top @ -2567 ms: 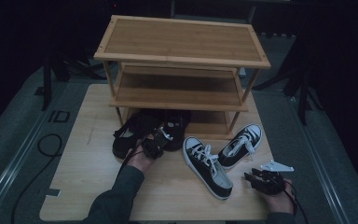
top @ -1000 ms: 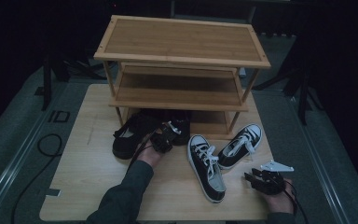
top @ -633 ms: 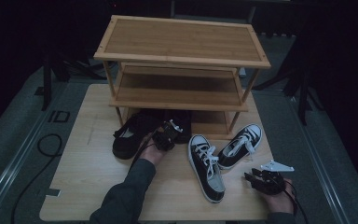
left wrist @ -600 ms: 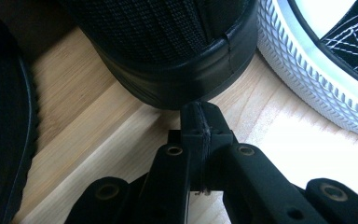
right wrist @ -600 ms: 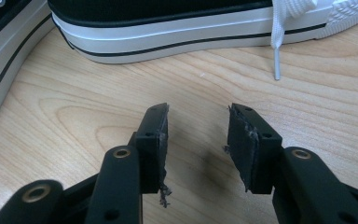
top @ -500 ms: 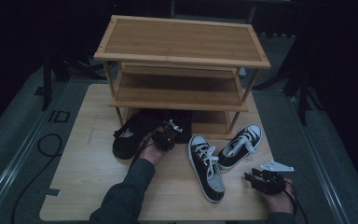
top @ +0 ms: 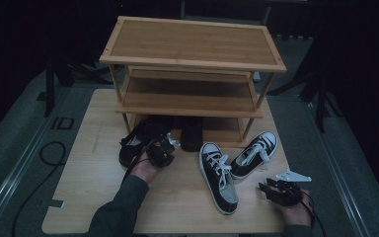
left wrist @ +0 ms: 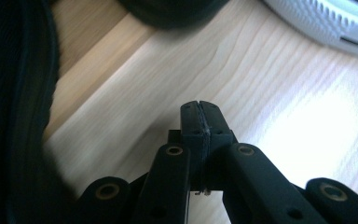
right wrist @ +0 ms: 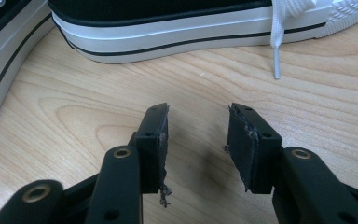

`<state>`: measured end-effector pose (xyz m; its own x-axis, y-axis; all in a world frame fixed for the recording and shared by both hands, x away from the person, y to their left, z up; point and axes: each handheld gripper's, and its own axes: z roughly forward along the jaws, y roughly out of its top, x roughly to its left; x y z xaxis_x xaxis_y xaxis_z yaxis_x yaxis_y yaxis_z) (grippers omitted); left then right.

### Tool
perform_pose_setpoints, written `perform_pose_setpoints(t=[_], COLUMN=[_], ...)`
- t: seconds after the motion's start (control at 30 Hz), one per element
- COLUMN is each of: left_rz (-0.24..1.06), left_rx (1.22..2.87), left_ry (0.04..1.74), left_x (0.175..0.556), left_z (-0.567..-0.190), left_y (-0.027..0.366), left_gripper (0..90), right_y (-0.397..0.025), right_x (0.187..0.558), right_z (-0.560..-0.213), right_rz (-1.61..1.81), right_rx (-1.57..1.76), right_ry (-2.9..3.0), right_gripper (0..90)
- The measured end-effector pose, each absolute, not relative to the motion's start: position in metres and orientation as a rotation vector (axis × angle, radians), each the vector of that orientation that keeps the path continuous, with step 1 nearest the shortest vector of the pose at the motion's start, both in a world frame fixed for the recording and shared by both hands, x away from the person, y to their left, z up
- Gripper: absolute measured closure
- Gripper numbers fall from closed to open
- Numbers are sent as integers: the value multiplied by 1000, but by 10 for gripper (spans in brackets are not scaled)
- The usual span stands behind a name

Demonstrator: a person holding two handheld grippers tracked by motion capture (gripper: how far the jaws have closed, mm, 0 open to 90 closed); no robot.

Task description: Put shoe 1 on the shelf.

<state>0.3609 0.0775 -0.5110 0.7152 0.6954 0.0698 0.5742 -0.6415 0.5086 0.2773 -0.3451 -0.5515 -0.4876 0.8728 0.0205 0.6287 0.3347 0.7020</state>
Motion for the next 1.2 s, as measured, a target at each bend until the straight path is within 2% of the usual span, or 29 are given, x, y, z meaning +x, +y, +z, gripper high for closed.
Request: perform_pose_setpoints(t=[0.67, 1.2], left_rz=[363, 382], left_rx=[2511, 2476], left_ry=[1009, 1161], left_x=[335, 311], left_z=[-509, -511], left_y=[131, 191], left_gripper=[899, 897], right_y=[-346, -346], right_x=[277, 277], right_z=[-551, -551], right_rz=[939, 939], right_rx=[1330, 1331], right_ry=[2248, 2246], right_gripper=[577, 578])
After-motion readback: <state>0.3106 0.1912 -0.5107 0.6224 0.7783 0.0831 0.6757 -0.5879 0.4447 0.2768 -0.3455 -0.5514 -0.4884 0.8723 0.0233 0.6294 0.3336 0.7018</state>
